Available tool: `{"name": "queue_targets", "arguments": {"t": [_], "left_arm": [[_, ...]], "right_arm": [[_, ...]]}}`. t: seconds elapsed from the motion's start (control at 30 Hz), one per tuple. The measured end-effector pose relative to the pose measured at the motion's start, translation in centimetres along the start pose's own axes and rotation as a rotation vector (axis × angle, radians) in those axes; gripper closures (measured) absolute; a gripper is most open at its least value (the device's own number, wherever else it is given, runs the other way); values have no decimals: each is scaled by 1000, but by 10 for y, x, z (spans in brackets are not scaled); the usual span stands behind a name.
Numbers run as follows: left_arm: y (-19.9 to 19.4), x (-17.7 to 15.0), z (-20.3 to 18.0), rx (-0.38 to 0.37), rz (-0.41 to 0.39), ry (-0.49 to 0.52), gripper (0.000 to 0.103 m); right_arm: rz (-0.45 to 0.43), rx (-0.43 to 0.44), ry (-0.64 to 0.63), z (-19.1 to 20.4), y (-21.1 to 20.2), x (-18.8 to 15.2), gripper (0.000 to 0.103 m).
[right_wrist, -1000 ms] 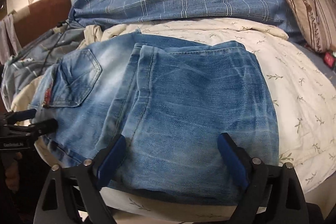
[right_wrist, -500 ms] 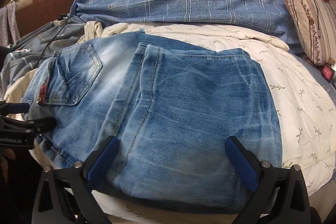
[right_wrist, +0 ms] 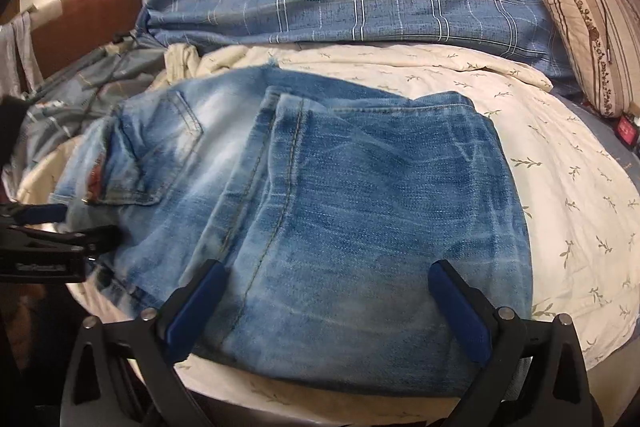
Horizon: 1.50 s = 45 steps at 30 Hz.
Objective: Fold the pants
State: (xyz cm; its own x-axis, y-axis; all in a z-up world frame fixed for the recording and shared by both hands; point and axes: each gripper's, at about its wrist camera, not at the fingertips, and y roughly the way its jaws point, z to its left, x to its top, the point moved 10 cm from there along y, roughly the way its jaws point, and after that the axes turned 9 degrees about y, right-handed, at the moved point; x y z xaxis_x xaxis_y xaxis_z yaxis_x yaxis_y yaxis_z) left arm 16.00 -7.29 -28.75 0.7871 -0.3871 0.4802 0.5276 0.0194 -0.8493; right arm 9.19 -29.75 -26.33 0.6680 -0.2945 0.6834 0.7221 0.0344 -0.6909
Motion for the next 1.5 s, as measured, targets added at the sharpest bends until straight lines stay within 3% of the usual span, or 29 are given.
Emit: {"name": "queue_targets", "arguments": {"t": [0.13,0.3,0.5,0.7,1.03,1.5], "left_arm": [[0,1,1,2,-1,4,0],[-8,5,-5,15,-25,19,0],[-41,20,-24,26,-146,90,0],[-78,31,-25,20,-235,75,0],[-133,33,-6,27,-350,30,0],[-160,31,22,46,-430,-1,0]], "right_arm": [[-115,53,1,-3,-27,9,0],[-228,27,2,-17,-61,19,0],[-336,-15,25,-35,-104,36,0],[-396,-43,31,-41,-136,52,0],[-367,-12,-5,-8,-145,48,0],[-236,-5,-46,16,-112,22,0]]}}
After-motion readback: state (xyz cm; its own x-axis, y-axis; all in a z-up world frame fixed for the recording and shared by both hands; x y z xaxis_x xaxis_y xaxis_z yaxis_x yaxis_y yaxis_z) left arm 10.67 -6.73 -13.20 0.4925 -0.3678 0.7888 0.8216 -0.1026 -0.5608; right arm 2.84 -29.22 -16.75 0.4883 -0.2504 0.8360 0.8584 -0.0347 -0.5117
